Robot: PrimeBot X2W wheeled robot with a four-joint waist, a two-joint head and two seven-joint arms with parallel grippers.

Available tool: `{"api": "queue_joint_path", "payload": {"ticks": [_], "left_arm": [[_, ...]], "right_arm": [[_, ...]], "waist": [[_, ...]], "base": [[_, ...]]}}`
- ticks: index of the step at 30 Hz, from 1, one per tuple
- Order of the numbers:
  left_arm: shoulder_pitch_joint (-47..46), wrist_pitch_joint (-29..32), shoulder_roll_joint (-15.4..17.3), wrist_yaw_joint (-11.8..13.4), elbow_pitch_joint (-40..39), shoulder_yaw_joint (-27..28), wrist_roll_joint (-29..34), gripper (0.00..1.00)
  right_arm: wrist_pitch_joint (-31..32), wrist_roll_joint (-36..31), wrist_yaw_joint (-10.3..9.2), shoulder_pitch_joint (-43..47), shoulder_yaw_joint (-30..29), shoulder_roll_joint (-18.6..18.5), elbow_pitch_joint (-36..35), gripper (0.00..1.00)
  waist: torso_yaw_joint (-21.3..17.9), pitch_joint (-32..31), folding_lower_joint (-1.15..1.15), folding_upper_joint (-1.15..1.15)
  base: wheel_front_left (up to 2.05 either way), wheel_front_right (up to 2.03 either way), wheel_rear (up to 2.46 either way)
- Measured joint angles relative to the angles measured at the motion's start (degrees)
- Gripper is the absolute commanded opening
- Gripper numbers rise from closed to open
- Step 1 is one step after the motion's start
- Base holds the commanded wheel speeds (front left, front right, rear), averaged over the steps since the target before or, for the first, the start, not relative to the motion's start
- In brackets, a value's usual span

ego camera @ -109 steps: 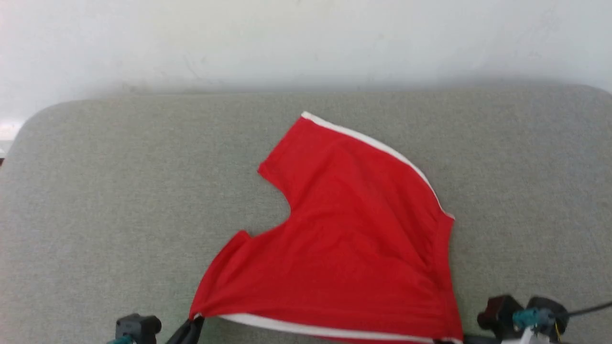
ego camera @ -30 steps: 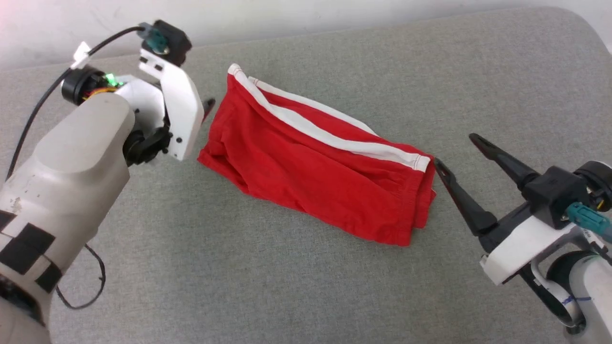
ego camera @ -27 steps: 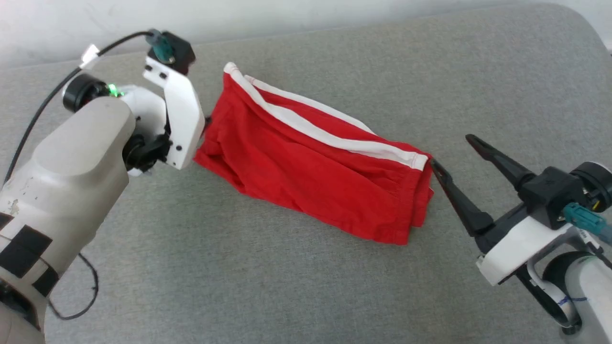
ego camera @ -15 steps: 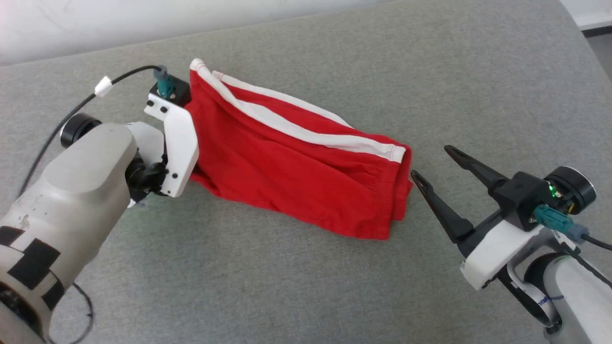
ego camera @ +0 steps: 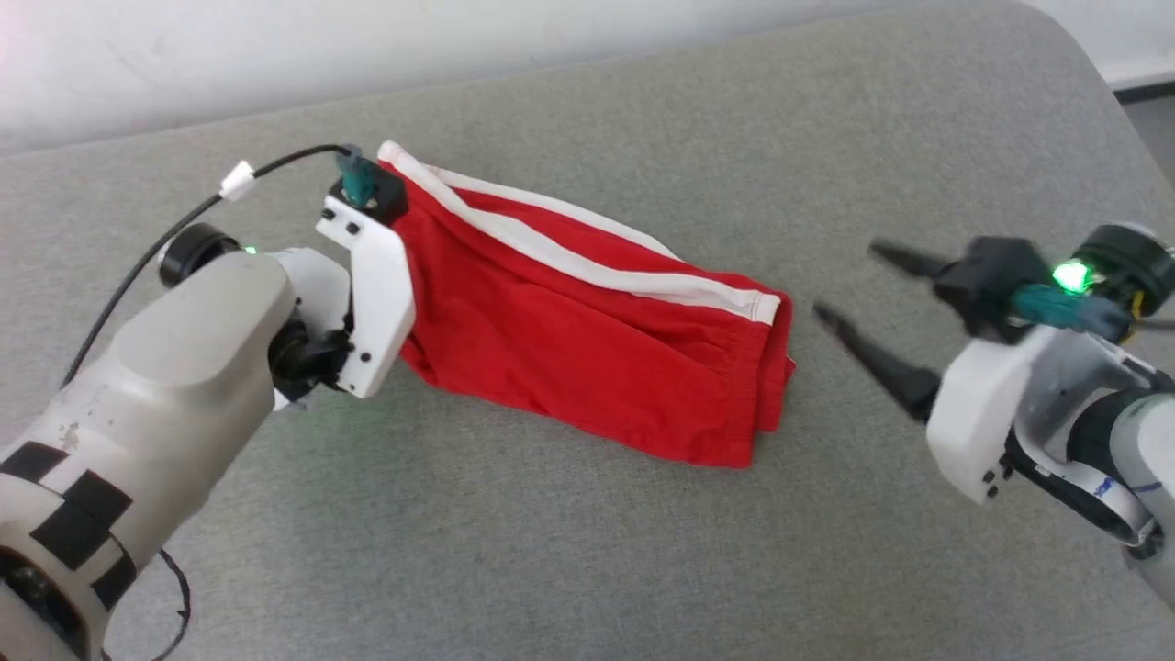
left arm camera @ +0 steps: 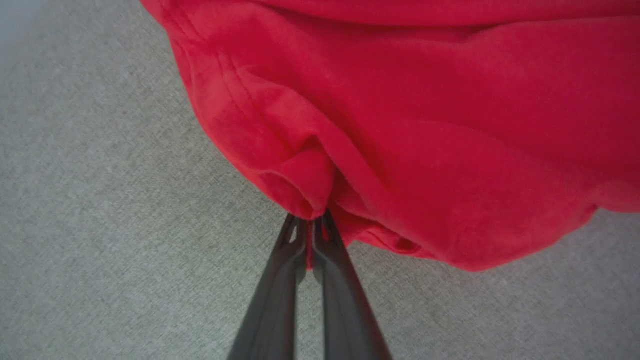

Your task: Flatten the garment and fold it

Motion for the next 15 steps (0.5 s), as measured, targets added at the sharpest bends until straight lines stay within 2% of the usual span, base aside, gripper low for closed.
{"api": "queue_joint_path", "payload": {"ticks": [3,6,10,15], "left_arm": [[0.4,-0.5,0.0,0.0,-0.9,-0.2,-0.1,0.00],[0.4,-1.3,0.1,0.0,-1.6,-0.2,-0.1,0.00],[0.4,-2.0,0.1,0.0,-2.0,-0.3,-0.1,0.00],[0.2,-3.1,0.1,0.0,-2.2,-0.4,-0.1,0.00]], "right_arm": [[8.7,7.4,0.00,-3.9,6.5,-3.6,-0.8,1.00],[15.1,13.4,0.00,-7.8,10.7,-4.9,-0.6,1.00],[21.6,18.9,0.00,-10.0,14.8,-4.2,2.2,1.00],[21.8,19.8,0.00,-10.9,17.7,0.2,9.1,1.00]], "waist": [[0.7,-0.6,0.00,0.00],[1.4,-0.7,0.00,0.00],[2.0,-0.3,0.00,0.00],[2.6,0.9,0.00,-0.01]], "base": [[0.00,0.00,0.00],[0.00,0.00,0.00],[0.00,0.00,0.00],[0.00,0.00,0.00]]}}
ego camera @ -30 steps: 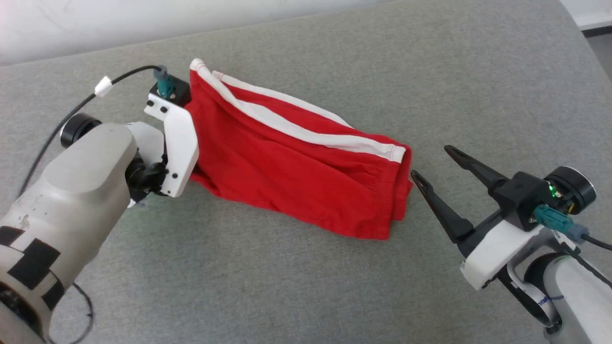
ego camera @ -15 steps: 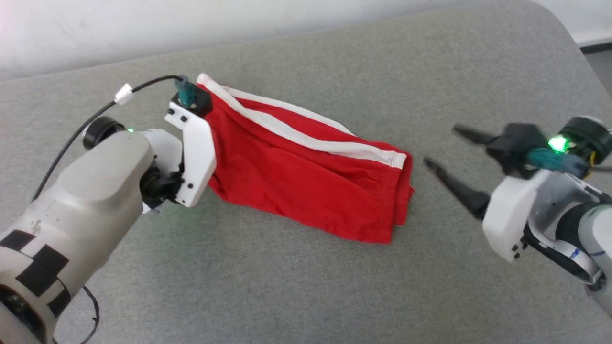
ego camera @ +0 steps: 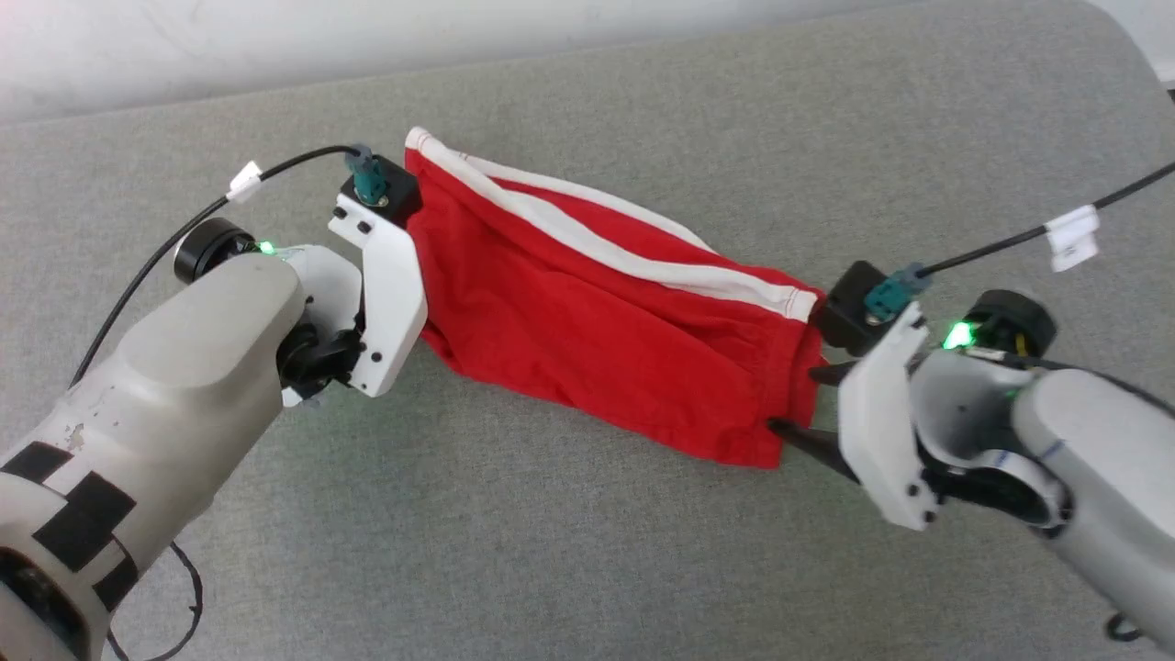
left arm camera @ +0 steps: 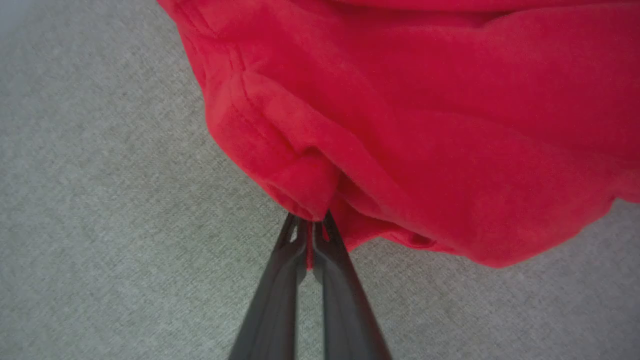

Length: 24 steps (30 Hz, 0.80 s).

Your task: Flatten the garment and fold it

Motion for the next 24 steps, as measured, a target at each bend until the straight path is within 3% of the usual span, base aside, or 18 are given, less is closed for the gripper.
{"api": "queue_joint_path", "payload": {"ticks": [6,11,12,13,14,21,24], "left_arm": [[-1.2,-1.0,-0.1,0.0,-0.2,-0.1,0.0,0.00],[-1.4,-2.1,-0.3,0.0,0.0,0.0,-0.4,0.00],[-1.4,-2.5,-0.3,0.0,0.0,-0.1,-0.6,0.00],[-1.4,-2.8,-0.3,0.0,0.1,-0.1,-0.9,0.00],[-1.4,-3.0,-0.3,0.0,0.3,0.0,-1.2,0.00],[0.0,-7.3,0.0,0.0,0.2,-0.1,-2.6,0.00],[2.1,-10.8,1.6,0.0,-3.3,-0.2,-1.0,0.00]], "right_arm": [[-3.6,0.7,0.00,0.1,2.6,6.8,11.5,1.00],[-7.1,0.8,0.02,-0.9,4.8,8.5,16.4,1.00],[-7.8,0.9,0.05,-1.2,5.3,8.5,16.9,0.66],[-8.8,0.9,0.08,-1.3,5.7,8.5,17.3,0.66],[-9.9,0.9,0.09,-1.5,6.2,8.3,17.5,0.00],[-18.0,1.9,0.01,-2.1,8.8,5.6,17.2,0.00],[-21.8,1.9,0.00,-1.4,9.2,1.2,13.6,0.00]], "waist": [[0.9,2.0,0.00,0.00],[2.0,3.1,-0.01,0.00],[2.2,3.3,-0.01,0.00],[2.3,3.3,-0.01,0.00],[2.4,3.3,-0.01,0.00],[2.3,1.3,0.00,0.00],[2.5,-0.8,0.00,0.00]], "base": [[0.00,0.00,0.00],[0.00,0.00,0.00],[0.00,0.00,0.00],[0.00,0.00,0.00],[0.00,0.00,0.00],[0.00,0.00,0.00],[0.00,0.00,0.00]]}}
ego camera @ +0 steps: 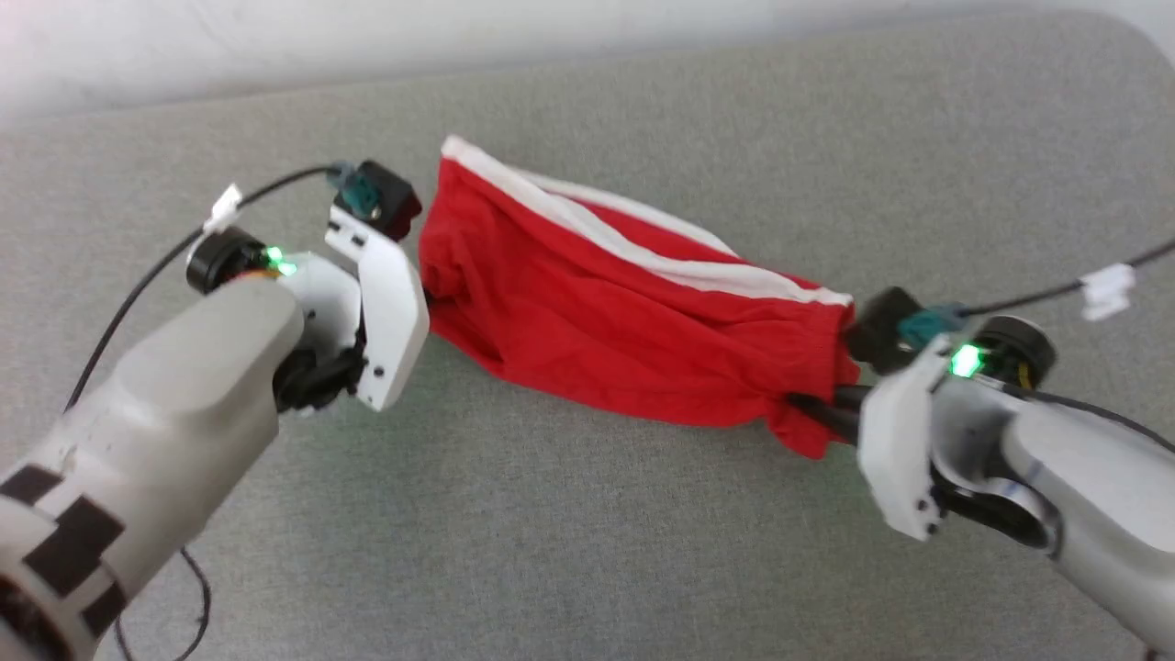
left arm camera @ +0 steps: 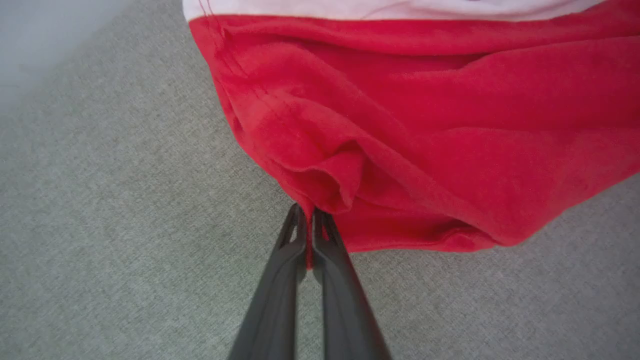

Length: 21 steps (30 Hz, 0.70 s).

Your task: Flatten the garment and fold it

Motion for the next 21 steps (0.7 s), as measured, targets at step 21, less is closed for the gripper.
{"api": "queue_joint_path", "payload": {"ticks": [21], "left_arm": [[28.7,-16.9,7.7,10.1,-20.0,0.3,-5.0,0.00]], "right_arm": [[-0.3,0.5,0.01,21.4,-4.0,-12.7,-11.6,0.00]], "waist": [[5.1,-8.8,-0.02,0.00]], "base": [[0.00,0.00,0.00]]}}
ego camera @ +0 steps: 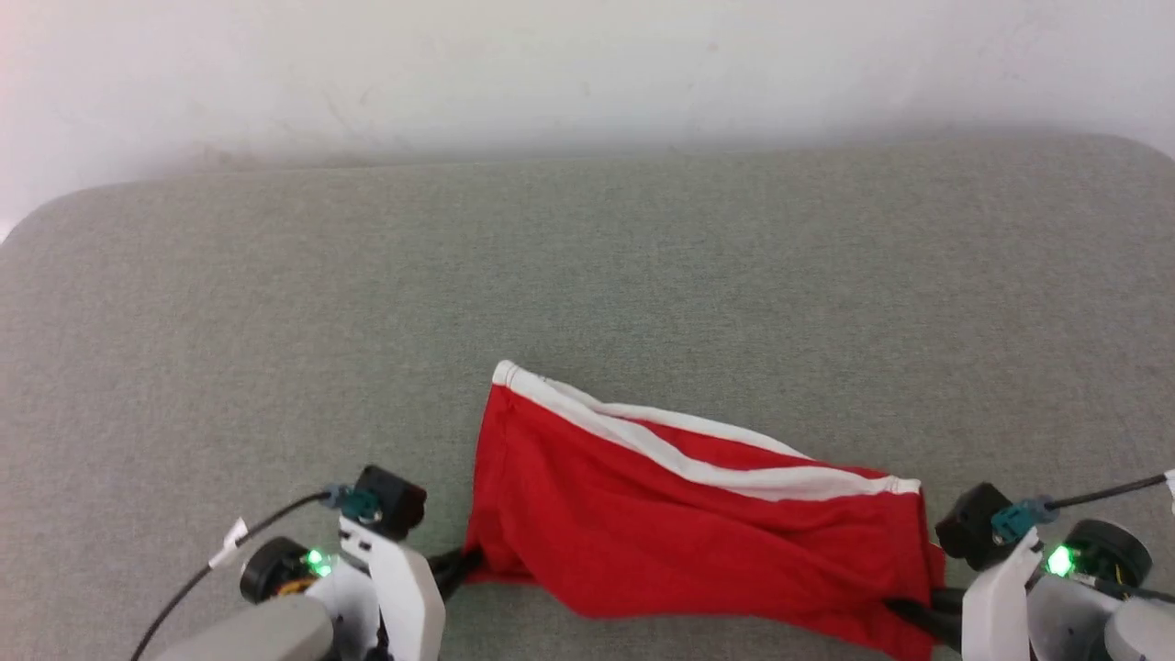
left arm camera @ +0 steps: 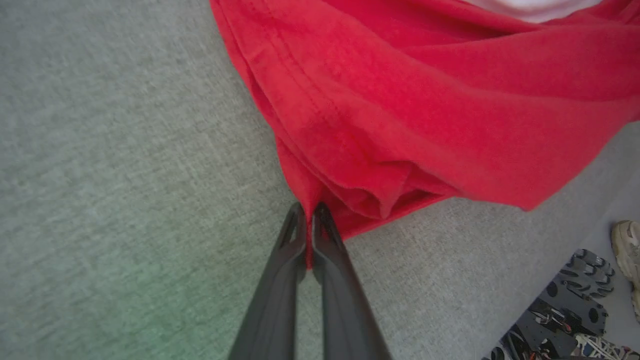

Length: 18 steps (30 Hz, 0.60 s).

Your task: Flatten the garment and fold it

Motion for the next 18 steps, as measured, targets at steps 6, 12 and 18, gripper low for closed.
{"api": "queue_joint_path", "payload": {"ticks": [6,12,18], "left_arm": [[2.6,-0.6,-0.6,0.7,-0.6,0.6,-0.1,0.00],[4.4,-5.5,-0.6,3.3,-0.9,1.3,1.1,1.00],[5.3,-14.9,1.5,10.0,-4.7,4.8,4.8,1.00]], "right_arm": [[0.9,-0.4,0.00,2.7,-1.4,1.7,3.5,0.07],[-0.1,-2.1,0.00,3.5,-4.9,2.4,1.6,1.00],[0.5,-3.7,-0.01,4.6,-12.8,-1.0,-6.5,1.00]], "waist": [[1.1,0.7,0.01,0.00],[1.0,-0.6,0.01,0.01],[0.6,-2.9,0.01,0.01]], "base": [[0.00,0.00,0.00],[0.00,0.00,0.00],[0.00,0.00,0.00]]}}
